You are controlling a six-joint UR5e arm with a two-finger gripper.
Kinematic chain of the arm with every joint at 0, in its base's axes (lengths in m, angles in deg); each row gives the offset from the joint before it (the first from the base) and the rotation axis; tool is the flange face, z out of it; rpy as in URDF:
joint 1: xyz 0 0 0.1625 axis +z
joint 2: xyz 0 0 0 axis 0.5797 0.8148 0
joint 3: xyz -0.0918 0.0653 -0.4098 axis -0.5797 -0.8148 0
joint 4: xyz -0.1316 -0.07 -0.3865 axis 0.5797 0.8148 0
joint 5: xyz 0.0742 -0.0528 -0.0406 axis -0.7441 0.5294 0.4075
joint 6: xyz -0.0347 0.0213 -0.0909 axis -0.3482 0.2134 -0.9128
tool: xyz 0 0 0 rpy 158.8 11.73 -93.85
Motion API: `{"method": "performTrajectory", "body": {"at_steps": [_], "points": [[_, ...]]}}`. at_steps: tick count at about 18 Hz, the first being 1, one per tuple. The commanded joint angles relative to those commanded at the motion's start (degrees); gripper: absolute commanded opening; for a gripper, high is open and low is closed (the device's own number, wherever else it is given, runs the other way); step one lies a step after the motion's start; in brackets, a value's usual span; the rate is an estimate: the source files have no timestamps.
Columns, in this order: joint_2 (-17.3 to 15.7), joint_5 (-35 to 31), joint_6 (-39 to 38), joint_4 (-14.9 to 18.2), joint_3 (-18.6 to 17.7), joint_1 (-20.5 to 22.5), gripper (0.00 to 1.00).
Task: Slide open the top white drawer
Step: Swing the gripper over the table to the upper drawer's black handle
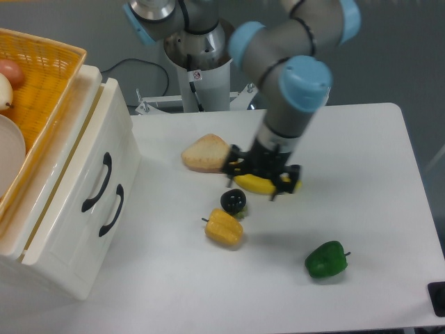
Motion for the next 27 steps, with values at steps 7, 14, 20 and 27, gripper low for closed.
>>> {"method": "performTrajectory", "body": {"at_steps": [7, 14, 20, 27], "points": [[-0.26, 2.45, -3.96, 5.36, 0.09, -6.68, 1.0], [-1.06, 6.86, -4.32, 6.51, 0.09, -7.48, 1.0], [-0.88, 10.72, -4.32, 6.59, 0.0, -7.57, 1.0], [-0.44, 10.9, -4.49, 6.07, 0.0, -9.23, 1.0]]}}
